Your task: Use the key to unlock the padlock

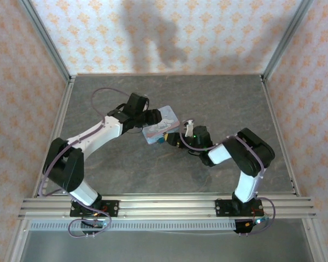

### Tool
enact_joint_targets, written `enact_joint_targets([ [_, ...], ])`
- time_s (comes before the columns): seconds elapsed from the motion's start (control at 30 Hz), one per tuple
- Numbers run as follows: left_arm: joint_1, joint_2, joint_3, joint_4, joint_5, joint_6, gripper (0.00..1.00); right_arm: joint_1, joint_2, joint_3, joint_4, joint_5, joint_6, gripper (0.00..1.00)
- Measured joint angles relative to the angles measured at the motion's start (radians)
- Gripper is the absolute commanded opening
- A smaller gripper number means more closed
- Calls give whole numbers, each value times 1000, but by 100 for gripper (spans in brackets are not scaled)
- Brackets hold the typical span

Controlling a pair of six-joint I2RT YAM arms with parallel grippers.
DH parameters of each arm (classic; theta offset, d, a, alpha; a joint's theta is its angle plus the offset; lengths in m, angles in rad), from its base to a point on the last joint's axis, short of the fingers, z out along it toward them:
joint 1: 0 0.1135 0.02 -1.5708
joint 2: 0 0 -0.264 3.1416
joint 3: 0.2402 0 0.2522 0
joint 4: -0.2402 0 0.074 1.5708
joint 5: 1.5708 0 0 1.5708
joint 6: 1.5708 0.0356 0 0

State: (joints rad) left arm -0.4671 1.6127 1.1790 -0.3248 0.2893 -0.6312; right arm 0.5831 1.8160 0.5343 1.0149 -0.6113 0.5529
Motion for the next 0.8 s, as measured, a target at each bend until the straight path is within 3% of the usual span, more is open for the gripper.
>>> enact_joint_targets([
  [0.3, 0, 128, 37, -1, 18, 3, 56, 10, 99, 48, 66, -12, -1, 61],
  [0.8, 2, 167, 69, 22, -16, 3, 55, 11, 192, 108, 146, -48, -5, 60],
])
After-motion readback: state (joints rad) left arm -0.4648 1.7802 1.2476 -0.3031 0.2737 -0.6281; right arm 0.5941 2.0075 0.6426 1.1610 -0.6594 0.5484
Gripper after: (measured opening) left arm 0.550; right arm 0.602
